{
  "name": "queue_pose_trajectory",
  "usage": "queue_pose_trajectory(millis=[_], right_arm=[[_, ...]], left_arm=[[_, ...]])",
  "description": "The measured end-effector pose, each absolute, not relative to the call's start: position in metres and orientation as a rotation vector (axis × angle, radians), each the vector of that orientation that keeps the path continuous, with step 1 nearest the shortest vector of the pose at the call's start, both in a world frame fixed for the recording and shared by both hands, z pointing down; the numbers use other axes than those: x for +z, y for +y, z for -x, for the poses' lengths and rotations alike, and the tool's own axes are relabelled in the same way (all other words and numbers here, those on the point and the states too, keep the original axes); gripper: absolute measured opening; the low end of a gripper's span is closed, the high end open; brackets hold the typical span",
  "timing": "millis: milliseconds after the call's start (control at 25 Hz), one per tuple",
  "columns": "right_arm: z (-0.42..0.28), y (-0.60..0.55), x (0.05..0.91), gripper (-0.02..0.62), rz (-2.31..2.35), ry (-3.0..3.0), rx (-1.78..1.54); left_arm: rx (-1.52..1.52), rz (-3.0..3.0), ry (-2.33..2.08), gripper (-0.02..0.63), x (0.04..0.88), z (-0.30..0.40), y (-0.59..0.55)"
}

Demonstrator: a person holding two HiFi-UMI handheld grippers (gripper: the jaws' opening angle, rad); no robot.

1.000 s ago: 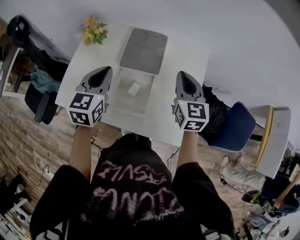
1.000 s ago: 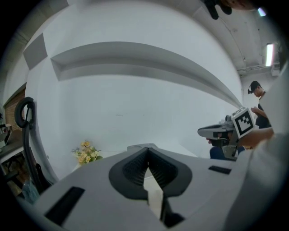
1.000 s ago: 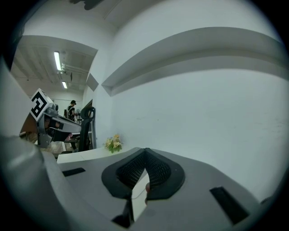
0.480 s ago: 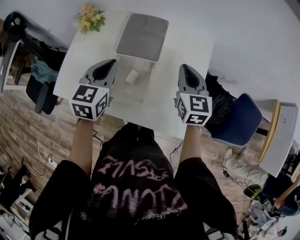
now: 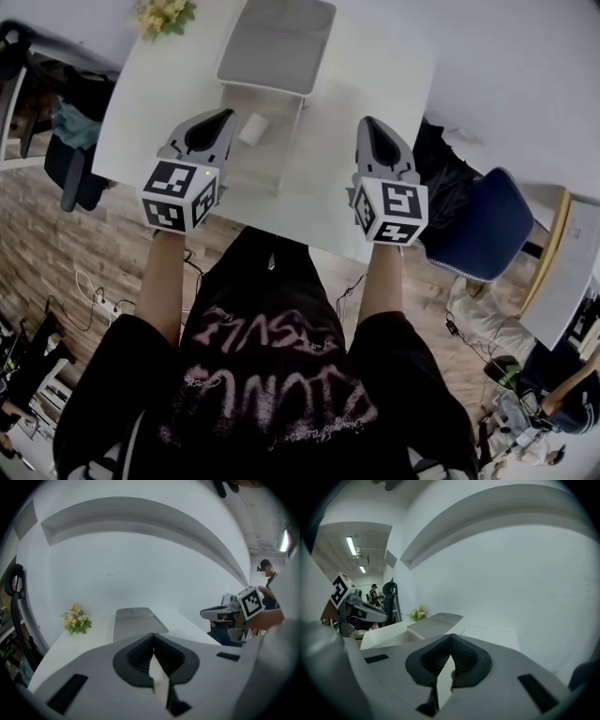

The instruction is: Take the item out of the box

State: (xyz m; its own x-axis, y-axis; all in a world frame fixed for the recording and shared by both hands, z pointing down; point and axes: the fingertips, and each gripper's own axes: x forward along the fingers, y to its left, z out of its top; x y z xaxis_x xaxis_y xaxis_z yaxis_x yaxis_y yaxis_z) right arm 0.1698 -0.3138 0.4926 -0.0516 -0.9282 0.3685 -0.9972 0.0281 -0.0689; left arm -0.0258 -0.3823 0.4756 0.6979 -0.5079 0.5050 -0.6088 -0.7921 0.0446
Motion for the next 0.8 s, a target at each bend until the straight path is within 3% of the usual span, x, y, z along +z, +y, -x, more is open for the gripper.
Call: queue_pose_trajectory(millis=[600, 640, 720, 800], right_arm=[[-0.17, -0.305, 0.537, 0.009, -1.93, -2.079, 0.534], [-0.17, -0.307, 0.536, 0.009, -1.928, -2.082, 0.535], [-0.165, -0.311, 0.537, 0.009, -1.907, -2.09, 0.528], [-0.158, -0.314, 0.538, 0.009, -1.871, -2.098, 0.51]], left_arm=[[0.905, -2.573, -0.869, 0.003, 0.535, 0.019, -0.368], [0.928, -2.557, -0.857, 0.01, 0.539, 0.018, -0.368], [0.994, -2.521, -0.825, 0.087, 0.551, 0.015, -0.367], [1.072, -2.483, -0.812, 0.101, 0.562, 0.015, -0.369]])
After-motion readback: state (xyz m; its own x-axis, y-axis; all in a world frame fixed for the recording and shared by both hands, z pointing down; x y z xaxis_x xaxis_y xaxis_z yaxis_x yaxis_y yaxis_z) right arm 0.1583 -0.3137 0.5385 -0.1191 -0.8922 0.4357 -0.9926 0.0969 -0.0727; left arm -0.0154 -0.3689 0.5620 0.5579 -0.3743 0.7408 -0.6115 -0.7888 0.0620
